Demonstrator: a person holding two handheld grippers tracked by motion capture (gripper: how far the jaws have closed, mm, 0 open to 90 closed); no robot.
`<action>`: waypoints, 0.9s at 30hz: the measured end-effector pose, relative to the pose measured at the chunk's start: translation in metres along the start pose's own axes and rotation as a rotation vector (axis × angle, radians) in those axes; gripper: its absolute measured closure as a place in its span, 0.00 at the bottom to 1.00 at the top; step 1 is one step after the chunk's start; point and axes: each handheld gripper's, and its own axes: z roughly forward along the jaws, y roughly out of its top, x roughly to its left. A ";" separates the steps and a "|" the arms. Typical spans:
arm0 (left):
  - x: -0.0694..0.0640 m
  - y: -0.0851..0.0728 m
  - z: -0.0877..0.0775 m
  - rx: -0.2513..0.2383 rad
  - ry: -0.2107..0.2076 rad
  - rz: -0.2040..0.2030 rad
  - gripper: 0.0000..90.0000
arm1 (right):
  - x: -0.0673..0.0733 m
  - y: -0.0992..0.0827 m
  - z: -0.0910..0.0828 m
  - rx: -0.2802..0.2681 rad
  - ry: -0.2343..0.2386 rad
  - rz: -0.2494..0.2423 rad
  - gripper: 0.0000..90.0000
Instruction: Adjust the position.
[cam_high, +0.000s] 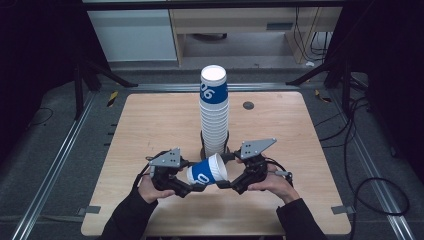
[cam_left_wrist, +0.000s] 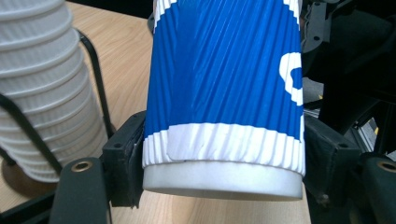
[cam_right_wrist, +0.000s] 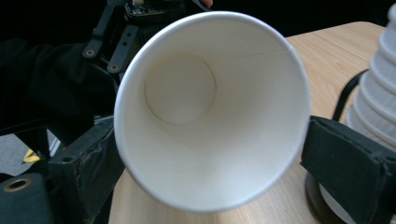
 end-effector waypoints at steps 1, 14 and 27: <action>-0.001 0.000 0.001 0.001 -0.005 0.003 0.30 | 0.001 0.000 0.001 -0.002 0.006 0.001 0.09; -0.006 0.002 0.009 0.003 -0.011 0.037 0.30 | 0.002 0.000 0.004 -0.030 0.050 0.015 0.14; -0.003 0.000 0.010 0.021 -0.020 0.027 0.30 | 0.001 -0.003 0.008 -0.009 0.040 0.030 0.14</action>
